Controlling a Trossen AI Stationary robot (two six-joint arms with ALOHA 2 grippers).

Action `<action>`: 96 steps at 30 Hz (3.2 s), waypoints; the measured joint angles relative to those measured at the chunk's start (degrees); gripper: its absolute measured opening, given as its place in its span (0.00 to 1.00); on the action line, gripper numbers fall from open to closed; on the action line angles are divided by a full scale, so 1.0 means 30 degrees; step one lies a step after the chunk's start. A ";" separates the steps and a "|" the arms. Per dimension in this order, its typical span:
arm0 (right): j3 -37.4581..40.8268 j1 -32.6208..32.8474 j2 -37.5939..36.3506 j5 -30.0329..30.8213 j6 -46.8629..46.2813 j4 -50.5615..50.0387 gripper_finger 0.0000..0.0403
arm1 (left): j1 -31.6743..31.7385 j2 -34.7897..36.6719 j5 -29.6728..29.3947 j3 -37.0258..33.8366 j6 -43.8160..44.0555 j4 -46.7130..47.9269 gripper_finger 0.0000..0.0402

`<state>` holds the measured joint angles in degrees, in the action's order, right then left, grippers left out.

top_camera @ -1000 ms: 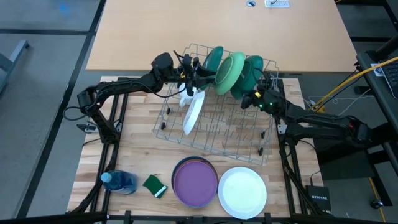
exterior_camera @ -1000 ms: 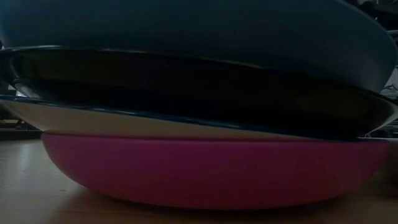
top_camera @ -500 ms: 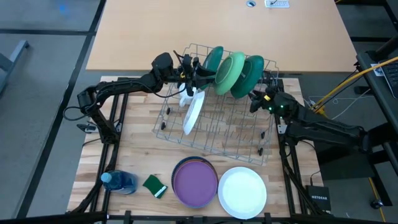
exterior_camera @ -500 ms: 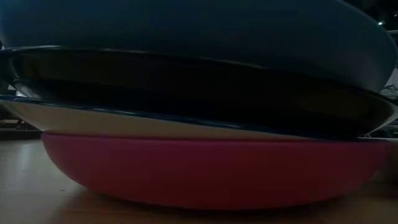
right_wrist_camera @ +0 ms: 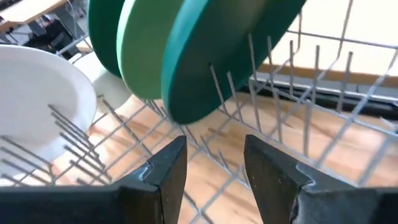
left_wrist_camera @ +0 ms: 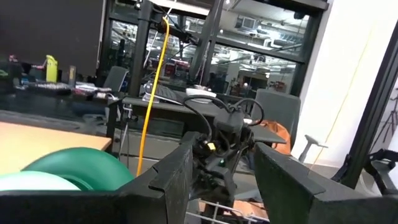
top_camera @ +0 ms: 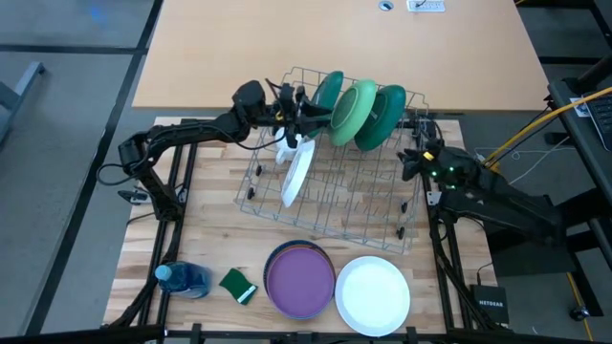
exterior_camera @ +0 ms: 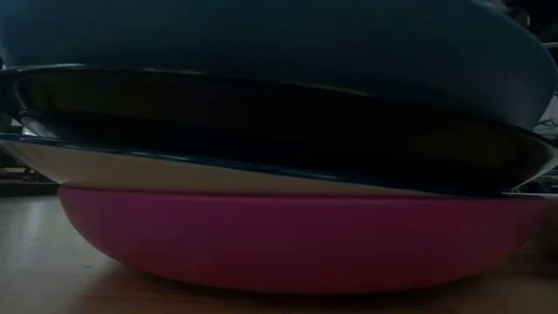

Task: Sort dishes
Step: Put the white plate in the dish rack

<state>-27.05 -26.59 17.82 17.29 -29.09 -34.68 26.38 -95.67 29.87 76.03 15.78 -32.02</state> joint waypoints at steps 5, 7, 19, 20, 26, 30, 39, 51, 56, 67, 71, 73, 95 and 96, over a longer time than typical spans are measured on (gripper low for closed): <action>-0.1853 -0.0007 -0.0143 -0.1034 -0.0275 -0.2922 0.41 | 0.0224 0.0558 0.0015 -0.0015 -0.0104 0.0178 0.40; -0.2433 -0.0007 -0.0143 -0.2014 -0.0287 -0.3539 0.41 | 0.0280 0.0781 0.0075 -0.0015 -0.0345 0.0208 0.40; -0.3220 -0.0007 -0.0136 -1.1396 -0.0424 -0.2663 0.41 | 0.0324 0.1703 0.1419 -0.0015 -0.1527 0.3769 0.40; -0.3220 -0.0007 -0.0136 -1.1911 -0.0610 -0.2430 0.41 | 0.0324 0.1780 0.1430 -0.0015 -0.1877 0.4266 0.40; -0.3220 -0.0006 -0.0136 -1.4870 -0.1739 -0.0959 0.41 | 0.0324 0.1970 0.1428 -0.0015 -0.2925 0.6463 0.40; -0.3242 -0.0007 -0.0136 -1.6101 -0.2721 -0.0075 0.41 | 0.0246 0.1970 0.1431 -0.0007 -0.3048 0.7195 0.40; -0.4529 0.0000 -0.0102 -1.5052 -0.3263 0.0344 0.41 | -0.0351 0.1970 0.1428 -0.0007 -0.4309 0.7501 0.40; -0.4525 0.0003 0.4725 -1.6722 -0.1642 0.5069 0.41 | -0.0427 0.1970 0.1421 0.0000 -0.4123 0.7480 0.40; -0.4519 0.1668 0.6773 -1.7610 -0.1513 0.7805 0.41 | -0.0512 0.1970 0.1421 0.0007 -0.3738 0.7501 0.40; -0.4521 1.0656 0.7019 -1.1593 -0.2893 0.7931 0.41 | -0.0686 0.1970 0.1421 0.0007 -0.3763 0.7662 0.40; -0.4525 1.4616 0.7260 -0.7219 -0.4581 0.6547 0.41 | -0.0963 0.1970 0.1414 0.0007 -0.4046 0.7965 0.40; -0.4520 1.6593 0.7640 -0.4669 -0.6352 0.5566 0.41 | -0.1184 0.1963 0.1413 0.0008 -0.4228 0.8317 0.40; -0.9635 2.6846 1.9676 -0.2862 -2.1723 0.0082 0.41 | -0.4397 0.1963 0.1406 0.0015 -0.5832 0.8966 0.40; -0.9967 2.7015 2.0115 -0.3502 -2.2417 -0.0681 0.41 | -0.4522 0.1963 0.1406 0.0015 -0.5832 0.8966 0.40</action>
<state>-56.95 54.46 78.16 6.79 -96.34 -36.72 12.82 -89.78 34.09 76.07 -1.72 -5.13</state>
